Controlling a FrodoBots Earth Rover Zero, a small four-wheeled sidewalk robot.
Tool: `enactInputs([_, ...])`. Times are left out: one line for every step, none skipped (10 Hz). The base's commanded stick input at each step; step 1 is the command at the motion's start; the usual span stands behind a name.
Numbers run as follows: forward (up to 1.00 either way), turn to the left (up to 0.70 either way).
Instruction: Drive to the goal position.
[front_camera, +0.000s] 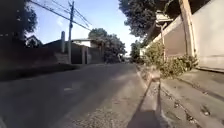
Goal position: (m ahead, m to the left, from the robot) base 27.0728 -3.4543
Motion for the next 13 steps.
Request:
enactInputs([0.84, 0.0])
enactInputs([0.84, 0.0])
enactInputs([0.84, 0.0])
enactInputs([0.84, 0.0])
enactInputs([0.85, -0.17])
enactInputs([0.86, -0.34])
enactInputs([0.86, -0.34])
enactInputs([0.87, -0.35])
enactInputs([0.87, -0.35])
enactInputs([0.87, -0.35])
enactInputs([0.87, -0.35])
enactInputs([0.87, -0.35])
enactInputs([0.87, -0.35])
